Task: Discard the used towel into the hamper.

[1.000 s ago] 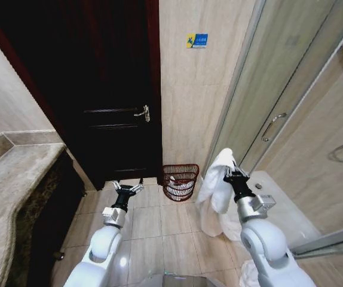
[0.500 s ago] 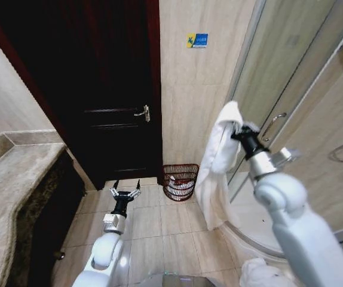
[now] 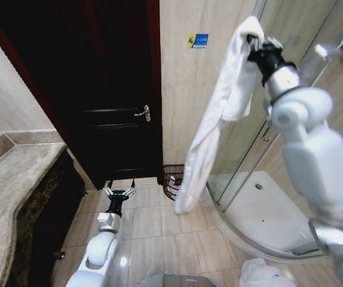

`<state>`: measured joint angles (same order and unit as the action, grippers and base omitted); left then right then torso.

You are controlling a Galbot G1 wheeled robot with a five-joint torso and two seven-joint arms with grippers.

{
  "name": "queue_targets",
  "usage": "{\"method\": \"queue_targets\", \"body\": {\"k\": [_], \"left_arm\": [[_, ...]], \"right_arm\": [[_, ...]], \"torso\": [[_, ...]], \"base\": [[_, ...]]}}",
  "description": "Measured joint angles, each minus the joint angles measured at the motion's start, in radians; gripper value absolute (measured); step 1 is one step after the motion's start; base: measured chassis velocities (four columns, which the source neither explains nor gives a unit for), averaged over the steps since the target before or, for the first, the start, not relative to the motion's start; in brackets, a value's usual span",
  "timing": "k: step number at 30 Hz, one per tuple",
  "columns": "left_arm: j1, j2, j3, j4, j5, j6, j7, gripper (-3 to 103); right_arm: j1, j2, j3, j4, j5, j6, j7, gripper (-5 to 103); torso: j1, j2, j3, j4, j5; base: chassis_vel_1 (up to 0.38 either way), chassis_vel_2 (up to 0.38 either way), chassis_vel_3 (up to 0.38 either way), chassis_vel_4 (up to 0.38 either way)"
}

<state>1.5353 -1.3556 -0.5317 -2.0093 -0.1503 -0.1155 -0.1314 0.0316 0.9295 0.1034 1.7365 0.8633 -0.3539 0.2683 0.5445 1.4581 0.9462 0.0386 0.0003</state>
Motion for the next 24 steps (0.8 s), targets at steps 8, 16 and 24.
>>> {"method": "queue_targets", "body": {"k": [8,16,24], "left_arm": [[-0.002,0.007,-0.006,-0.005,-0.011,-0.007,-0.004,100],[-0.016,0.012,-0.025,-0.017,-0.049,-0.007,-0.005,100],[-0.040,0.007,-0.019,-0.022,-0.074,-0.022,0.011,100]], "right_arm": [[0.232,0.090,-0.148,-0.158,0.014,0.000,0.017,5],[0.437,0.245,-0.259,-0.414,0.014,0.029,0.035,5],[0.652,0.374,-0.314,-0.752,-0.078,0.094,-0.031,5]], "torso": [[0.000,0.000,0.000,0.0000,-0.0008],[0.000,0.000,0.000,0.0000,-0.0006],[0.000,0.000,0.000,0.0001,-0.0006]], "base": [[0.000,0.000,0.000,0.000],[0.000,0.000,0.000,0.000],[0.000,0.000,0.000,0.000]]}}
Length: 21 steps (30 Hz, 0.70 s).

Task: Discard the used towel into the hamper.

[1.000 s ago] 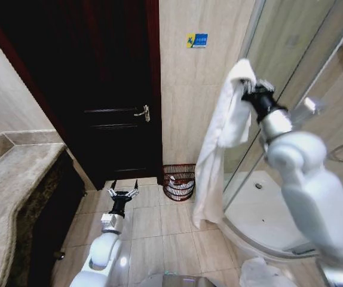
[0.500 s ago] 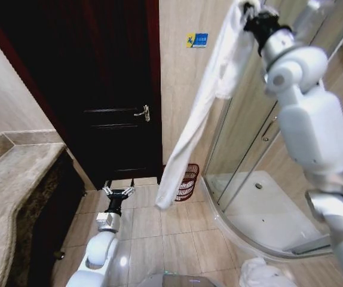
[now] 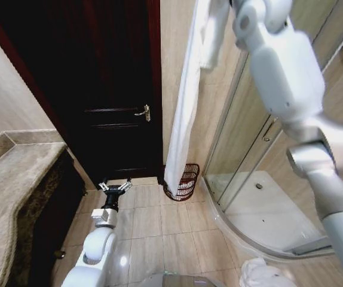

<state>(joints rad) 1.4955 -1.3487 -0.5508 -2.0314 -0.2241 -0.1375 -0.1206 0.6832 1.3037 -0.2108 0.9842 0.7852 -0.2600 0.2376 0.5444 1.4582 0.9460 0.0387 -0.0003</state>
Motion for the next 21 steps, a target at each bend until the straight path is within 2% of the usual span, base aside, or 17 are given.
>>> {"method": "queue_targets", "body": {"k": [5,9,13,18,21], "left_arm": [[0.000,0.001,0.004,-0.002,0.000,-0.014,0.010,100],[0.002,0.004,0.010,0.009,0.000,-0.027,0.017,100],[0.006,0.005,0.015,0.013,0.000,-0.031,0.020,100],[0.010,-0.002,0.021,0.011,0.005,-0.034,0.021,100],[0.018,-0.008,0.023,0.007,0.013,-0.037,0.021,100]], "right_arm": [[0.089,0.037,-0.020,-0.147,-0.035,0.025,-0.044,5],[0.141,0.103,-0.028,-0.298,-0.059,0.064,-0.074,5],[0.140,0.131,0.007,-0.338,-0.087,0.068,-0.091,5],[0.081,0.134,0.042,-0.338,-0.111,0.070,-0.082,5],[0.017,0.101,0.033,-0.310,-0.114,0.073,-0.070,5]], "torso": [[0.000,0.000,0.000,-0.0006,0.0002],[0.000,0.000,0.000,-0.0004,0.0002],[0.000,0.000,0.000,0.0000,-0.0001],[-0.001,0.000,0.000,0.0000,-0.0002],[0.000,0.000,0.000,0.0000,0.0003]], "base": [[0.000,0.000,0.000,0.000],[0.000,0.000,0.000,0.000],[0.000,0.000,0.000,0.000],[0.000,0.000,0.000,0.000],[0.000,0.000,0.000,0.000]]}}
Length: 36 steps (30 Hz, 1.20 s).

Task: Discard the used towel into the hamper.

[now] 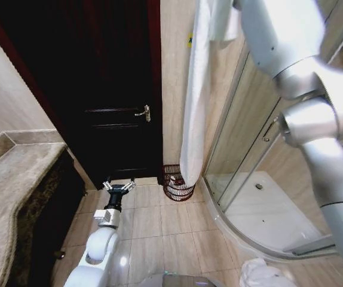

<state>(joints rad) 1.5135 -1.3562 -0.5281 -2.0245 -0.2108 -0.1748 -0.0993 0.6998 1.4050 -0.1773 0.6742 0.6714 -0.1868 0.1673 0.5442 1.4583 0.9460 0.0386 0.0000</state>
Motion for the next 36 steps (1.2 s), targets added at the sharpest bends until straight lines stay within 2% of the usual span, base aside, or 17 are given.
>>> {"method": "queue_targets", "body": {"k": [6,18,24,29,36], "left_arm": [[0.034,-0.013,-0.013,-0.008,0.007,-0.022,0.000,100],[0.051,-0.007,-0.035,-0.008,-0.007,-0.036,-0.001,100],[0.046,-0.009,-0.024,-0.004,-0.007,-0.036,0.002,100],[0.036,-0.011,-0.012,0.005,-0.006,-0.037,0.007,100],[0.032,-0.007,-0.009,-0.002,-0.006,-0.034,0.010,100]], "right_arm": [[-0.138,-0.054,-0.008,0.027,-0.018,0.039,0.015,5],[-0.199,-0.026,0.017,0.032,-0.053,0.063,0.030,5],[-0.170,-0.016,0.044,0.033,-0.063,0.065,0.047,5],[-0.090,-0.005,0.047,0.012,-0.061,0.051,0.037,5],[-0.076,-0.031,0.033,0.071,-0.060,0.034,0.052,5]], "torso": [[0.000,0.000,0.000,-0.0006,0.0006],[0.000,0.000,0.000,0.0001,-0.0001],[0.000,0.000,0.000,-0.0001,0.0002],[0.000,0.000,0.000,-0.0002,-0.0002],[0.000,0.000,0.000,-0.0002,-0.0001]], "base": [[0.000,0.000,0.000,0.000],[0.000,0.000,0.000,0.000],[0.000,0.000,0.000,0.000],[0.000,0.000,0.000,0.000],[0.000,0.000,0.000,0.000]]}}
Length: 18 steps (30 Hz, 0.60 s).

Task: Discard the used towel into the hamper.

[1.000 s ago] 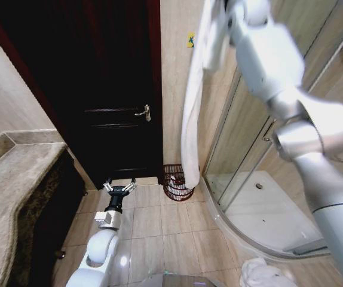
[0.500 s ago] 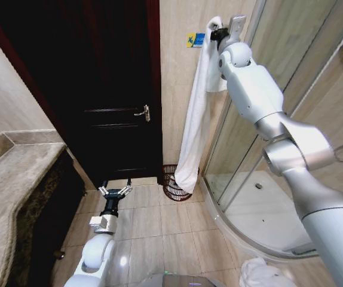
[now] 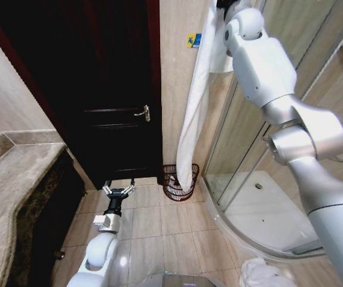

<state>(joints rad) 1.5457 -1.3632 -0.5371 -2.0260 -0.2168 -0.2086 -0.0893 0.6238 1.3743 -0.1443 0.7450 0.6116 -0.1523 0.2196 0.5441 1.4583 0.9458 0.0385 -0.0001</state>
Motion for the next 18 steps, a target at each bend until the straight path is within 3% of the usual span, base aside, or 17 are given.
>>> {"method": "queue_targets", "body": {"k": [18], "left_arm": [[-0.031,0.013,0.002,0.020,-0.007,0.005,0.002,100]], "right_arm": [[0.034,0.004,0.027,0.032,-0.008,-0.008,-0.002,5]], "torso": [[0.000,0.000,0.000,0.0000,0.0000]], "base": [[-0.015,0.013,0.014,-0.011]]}}
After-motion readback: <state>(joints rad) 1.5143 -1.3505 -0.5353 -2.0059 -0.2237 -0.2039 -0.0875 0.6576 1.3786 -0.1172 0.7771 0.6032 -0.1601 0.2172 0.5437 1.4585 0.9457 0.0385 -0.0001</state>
